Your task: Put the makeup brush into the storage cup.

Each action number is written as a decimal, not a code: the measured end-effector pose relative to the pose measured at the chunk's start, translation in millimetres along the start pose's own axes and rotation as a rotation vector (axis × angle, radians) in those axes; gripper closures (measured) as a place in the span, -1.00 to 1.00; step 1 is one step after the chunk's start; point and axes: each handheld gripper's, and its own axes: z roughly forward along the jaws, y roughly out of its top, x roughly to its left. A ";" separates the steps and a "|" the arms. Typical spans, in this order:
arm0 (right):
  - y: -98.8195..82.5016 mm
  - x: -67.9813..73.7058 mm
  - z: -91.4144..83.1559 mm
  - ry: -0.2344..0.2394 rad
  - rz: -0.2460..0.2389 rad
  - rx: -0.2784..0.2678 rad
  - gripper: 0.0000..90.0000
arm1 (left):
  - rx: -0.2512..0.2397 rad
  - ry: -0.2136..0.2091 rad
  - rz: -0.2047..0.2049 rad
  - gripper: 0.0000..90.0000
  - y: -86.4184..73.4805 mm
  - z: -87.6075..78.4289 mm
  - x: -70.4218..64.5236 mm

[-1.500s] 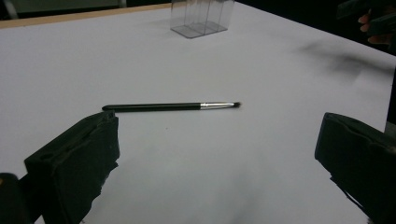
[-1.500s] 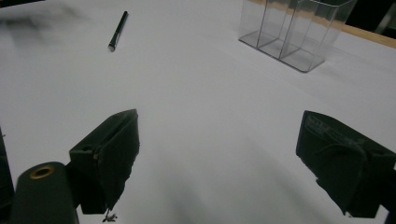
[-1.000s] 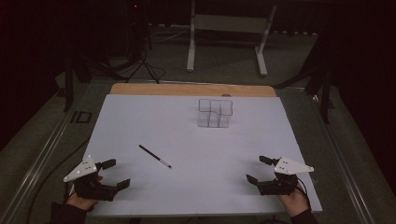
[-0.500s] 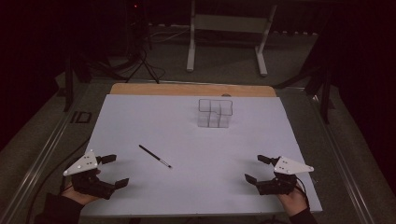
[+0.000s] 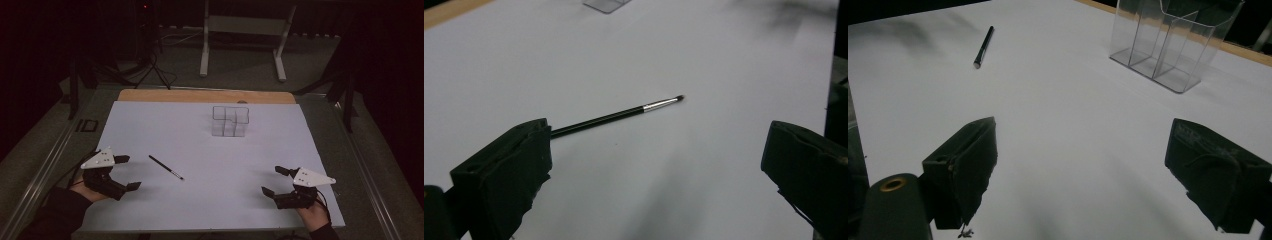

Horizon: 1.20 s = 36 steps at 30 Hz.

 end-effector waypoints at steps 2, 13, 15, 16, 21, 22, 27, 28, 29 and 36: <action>-0.1 0.0 0.2 0.000 0.000 0.001 -0.70 | 0.015 -0.008 -0.002 -0.98 2.4 2.8 5.4; -0.6 0.0 1.3 0.010 0.002 0.006 -0.70 | 0.102 -0.010 0.050 -0.98 16.2 16.9 22.3; -0.7 -0.2 1.5 0.013 0.005 0.006 -0.70 | 0.113 -0.014 0.061 -0.98 18.3 19.7 24.4; -0.7 -0.1 1.7 0.013 0.005 0.006 -0.70 | 0.123 -0.013 0.068 -0.98 19.3 20.9 25.2; -1.1 0.0 1.9 0.010 0.003 0.011 -0.70 | 0.186 -0.007 0.128 -0.98 27.6 29.0 27.5; -1.2 -0.1 1.9 0.012 0.005 0.011 -0.70 | 0.196 -0.003 0.139 -0.98 28.9 30.0 28.1; -1.5 -0.7 2.0 0.013 0.009 0.011 -0.70 | 0.246 -0.004 0.168 -0.98 34.0 36.2 32.4; -1.5 -0.7 2.2 0.014 0.008 0.011 -0.70 | 0.260 -0.006 0.179 -0.98 35.2 38.0 33.9; -1.6 -0.6 2.4 0.015 0.007 0.012 -0.70 | 0.263 -0.006 0.186 -0.98 35.8 39.3 34.3; -1.9 -0.5 3.1 0.014 0.008 0.019 -0.70 | 0.361 0.005 0.279 -0.97 41.1 55.5 36.6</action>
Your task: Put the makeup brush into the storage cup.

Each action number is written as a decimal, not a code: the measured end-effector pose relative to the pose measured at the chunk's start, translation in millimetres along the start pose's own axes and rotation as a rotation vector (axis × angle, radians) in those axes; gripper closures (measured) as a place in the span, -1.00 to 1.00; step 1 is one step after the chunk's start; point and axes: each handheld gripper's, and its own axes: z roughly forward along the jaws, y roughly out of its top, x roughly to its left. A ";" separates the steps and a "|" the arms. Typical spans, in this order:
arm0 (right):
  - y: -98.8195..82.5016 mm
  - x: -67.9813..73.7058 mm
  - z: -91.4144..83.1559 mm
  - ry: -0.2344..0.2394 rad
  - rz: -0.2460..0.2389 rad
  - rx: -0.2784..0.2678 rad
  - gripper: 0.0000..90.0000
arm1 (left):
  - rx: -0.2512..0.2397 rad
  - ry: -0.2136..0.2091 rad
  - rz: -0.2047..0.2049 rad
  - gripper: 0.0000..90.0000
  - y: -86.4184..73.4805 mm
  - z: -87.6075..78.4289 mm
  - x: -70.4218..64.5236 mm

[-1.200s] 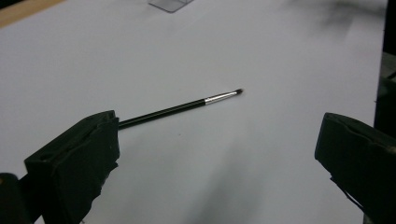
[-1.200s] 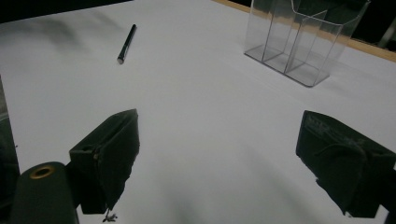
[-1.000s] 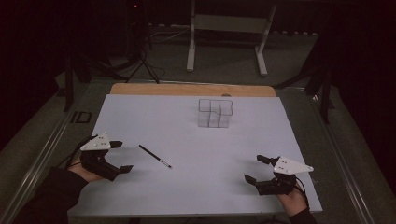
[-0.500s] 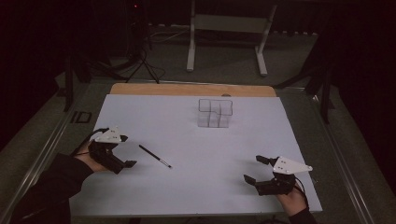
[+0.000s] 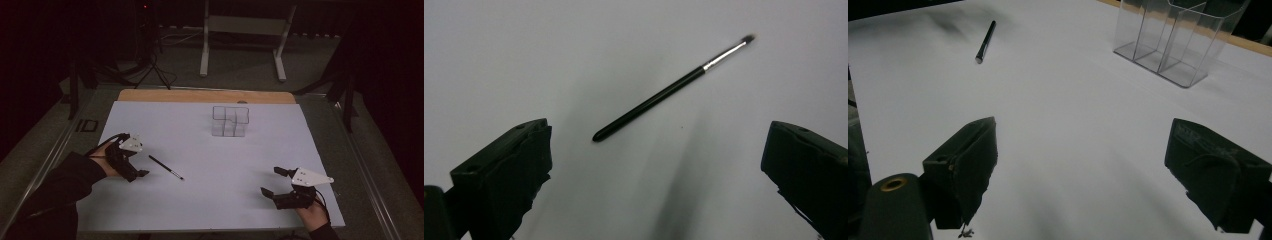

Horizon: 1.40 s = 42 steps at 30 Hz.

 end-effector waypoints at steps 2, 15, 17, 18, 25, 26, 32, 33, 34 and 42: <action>-0.1 -0.2 0.1 0.000 0.002 -0.001 -0.70 | 0.017 -0.006 0.014 -0.94 2.7 3.1 1.3; -0.7 -0.5 0.9 0.004 0.006 0.004 -0.70 | 0.097 -0.023 0.064 -0.82 20.8 24.0 12.4; -0.8 -0.5 1.0 0.005 0.006 0.003 -0.70 | 0.106 -0.023 0.050 -0.67 23.2 26.6 14.4; -0.8 -0.6 1.1 0.004 0.006 0.004 -0.70 | 0.114 -0.015 0.057 -0.65 23.7 28.3 15.1; -1.2 -0.9 1.8 0.007 0.007 0.006 -0.70 | 0.150 -0.038 0.104 -0.52 25.8 36.2 20.2; -1.2 -0.9 1.8 0.007 0.007 0.007 -0.70 | 0.150 -0.040 0.118 -0.50 26.5 36.3 20.6; -1.3 -1.2 2.0 0.007 0.009 0.007 -0.70 | 0.136 -0.100 0.279 -0.21 26.2 38.4 22.1; -1.4 -1.3 2.0 0.007 0.009 0.006 -0.70 | 0.138 -0.095 0.302 -0.18 25.8 39.2 22.4; -1.4 -1.5 2.0 0.007 0.009 0.006 -0.70 | 0.138 -0.101 0.317 -0.14 25.6 39.8 22.9; -2.1 -2.0 3.0 0.010 0.013 0.010 -0.70 | 0.135 -0.121 0.449 0.13 24.3 47.2 28.0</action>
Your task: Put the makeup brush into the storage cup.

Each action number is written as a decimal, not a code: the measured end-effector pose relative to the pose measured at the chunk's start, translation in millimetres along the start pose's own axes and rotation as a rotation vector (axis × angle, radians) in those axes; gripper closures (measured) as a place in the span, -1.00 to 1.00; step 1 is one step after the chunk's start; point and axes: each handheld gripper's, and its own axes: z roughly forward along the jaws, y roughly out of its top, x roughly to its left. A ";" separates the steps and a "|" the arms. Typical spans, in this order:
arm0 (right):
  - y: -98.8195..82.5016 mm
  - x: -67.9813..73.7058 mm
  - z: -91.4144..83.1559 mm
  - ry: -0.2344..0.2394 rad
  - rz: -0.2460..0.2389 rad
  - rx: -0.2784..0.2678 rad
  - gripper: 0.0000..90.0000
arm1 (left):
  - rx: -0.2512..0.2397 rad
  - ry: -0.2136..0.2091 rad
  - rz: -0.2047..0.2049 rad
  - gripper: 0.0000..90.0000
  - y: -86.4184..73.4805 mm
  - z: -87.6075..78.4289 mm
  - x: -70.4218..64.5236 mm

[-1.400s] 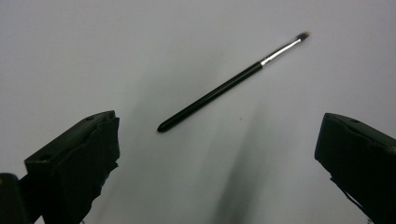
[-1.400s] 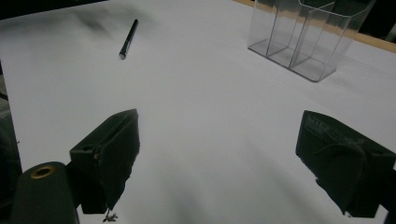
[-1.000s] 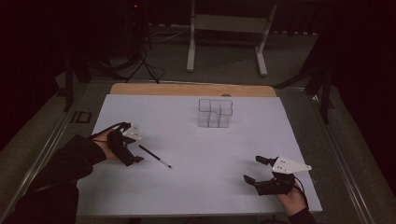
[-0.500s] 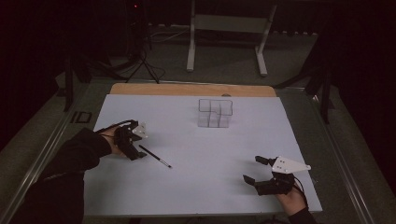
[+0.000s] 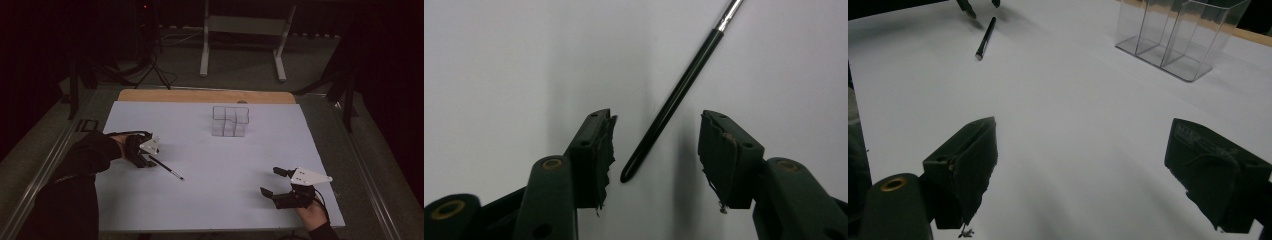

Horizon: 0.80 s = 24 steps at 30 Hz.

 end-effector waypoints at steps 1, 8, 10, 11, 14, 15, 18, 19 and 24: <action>-0.1 0.0 -0.1 0.000 0.001 0.001 -0.70 | 0.000 0.009 0.009 0.14 0.3 1.6 0.3; -0.5 -0.6 -0.5 0.000 0.007 0.003 -0.70 | -0.009 -0.005 0.038 0.19 4.2 8.3 2.4; -0.6 -0.7 -0.4 -0.001 0.008 0.004 -0.70 | 0.011 -0.026 0.058 0.25 5.0 9.9 3.9; -0.7 -0.8 -0.4 -0.002 0.009 0.004 -0.70 | 0.024 -0.029 0.069 0.26 5.2 11.1 4.9; -0.5 -0.8 -0.5 -0.003 0.008 0.004 -0.70 | 0.051 -0.042 0.076 0.31 5.4 13.7 7.9; -0.5 -0.8 -0.7 -0.003 0.008 0.003 -0.70 | 0.051 -0.048 0.073 0.31 5.6 14.2 8.9; -0.7 -1.1 -0.9 -0.004 0.008 0.003 -0.70 | 0.076 -0.058 0.087 0.34 6.8 16.9 10.2; -0.8 -1.2 -0.9 -0.004 0.008 0.003 -0.70 | 0.084 -0.063 0.092 0.37 7.2 18.0 10.2; -0.6 -1.0 -1.0 -0.005 0.008 0.003 -0.70 | 0.105 -0.083 0.105 0.44 10.8 19.6 11.6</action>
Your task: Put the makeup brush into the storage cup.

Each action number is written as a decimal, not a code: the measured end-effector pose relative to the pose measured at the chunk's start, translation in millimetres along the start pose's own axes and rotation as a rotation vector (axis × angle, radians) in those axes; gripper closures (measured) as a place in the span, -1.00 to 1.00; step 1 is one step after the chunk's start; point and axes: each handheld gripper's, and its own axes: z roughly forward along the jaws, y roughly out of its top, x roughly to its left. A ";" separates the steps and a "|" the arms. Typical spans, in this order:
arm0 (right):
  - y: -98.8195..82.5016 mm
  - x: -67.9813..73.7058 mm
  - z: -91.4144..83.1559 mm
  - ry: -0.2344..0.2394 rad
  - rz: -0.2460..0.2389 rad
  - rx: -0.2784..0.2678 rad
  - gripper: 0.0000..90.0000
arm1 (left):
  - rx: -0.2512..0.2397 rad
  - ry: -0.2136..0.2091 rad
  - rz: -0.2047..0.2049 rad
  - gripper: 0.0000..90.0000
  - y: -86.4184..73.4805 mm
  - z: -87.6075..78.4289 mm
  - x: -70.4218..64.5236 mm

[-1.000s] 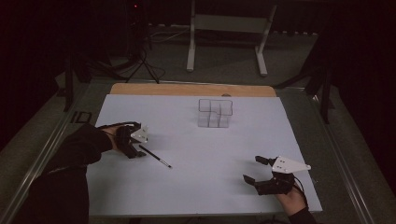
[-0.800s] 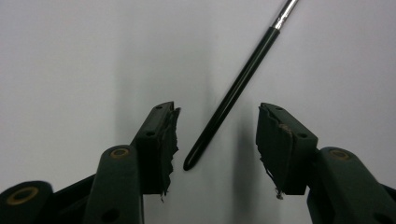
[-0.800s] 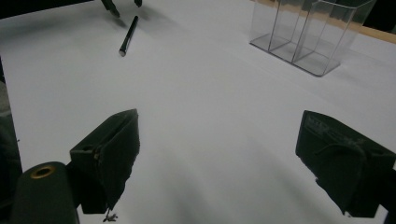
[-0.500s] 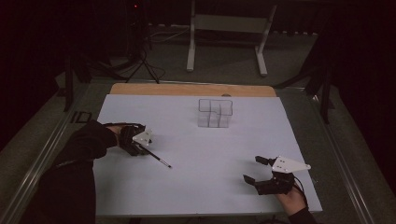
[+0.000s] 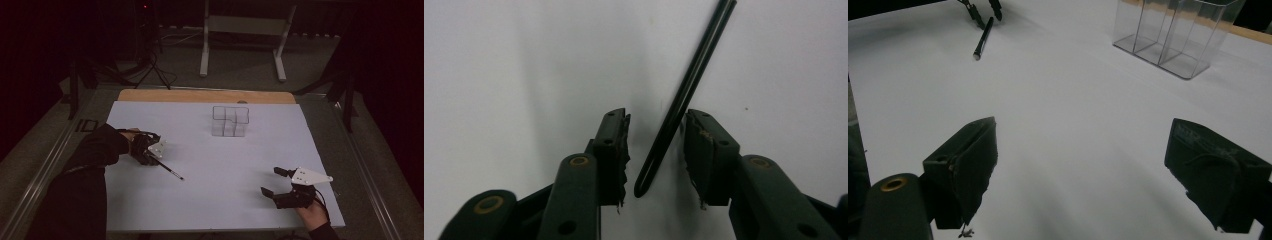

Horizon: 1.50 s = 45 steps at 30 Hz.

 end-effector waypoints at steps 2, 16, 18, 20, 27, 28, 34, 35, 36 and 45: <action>0.0 -0.1 0.0 0.001 0.001 0.000 -0.70 | 0.011 -0.019 -0.001 0.51 1.4 0.4 0.9; 0.3 0.7 0.2 0.001 0.000 0.006 -0.70 | 0.069 -0.134 -0.056 0.89 9.9 0.9 6.8; 0.4 0.5 -0.3 -0.001 0.000 0.004 -0.70 | 0.077 -0.138 -0.073 0.89 11.6 -1.3 6.8; 0.5 0.2 -0.8 -0.004 -0.001 0.003 -0.70 | 0.089 -0.136 -0.110 0.89 13.5 -5.3 8.0; 1.2 0.4 -2.6 -0.008 -0.001 -0.004 -0.70 | 0.018 -0.119 -0.222 0.89 15.6 -21.5 8.4; 1.3 0.4 -2.6 -0.009 -0.002 -0.004 -0.70 | 0.005 -0.109 -0.220 0.89 15.9 -23.0 7.5; 1.3 0.4 -2.4 -0.009 -0.003 -0.003 -0.70 | -0.025 -0.083 -0.254 0.89 23.2 -29.9 1.3; 1.3 0.4 -2.3 -0.010 -0.002 -0.002 -0.70 | -0.028 -0.072 -0.283 0.89 25.0 -32.1 0.4; 1.4 0.5 -2.3 -0.010 -0.003 -0.003 -0.69 | -0.043 -0.040 -0.282 0.89 26.3 -34.7 -1.2; 1.5 0.1 -2.9 -0.014 -0.002 -0.005 -0.69 | -0.091 0.004 -0.383 0.89 32.9 -44.8 -12.7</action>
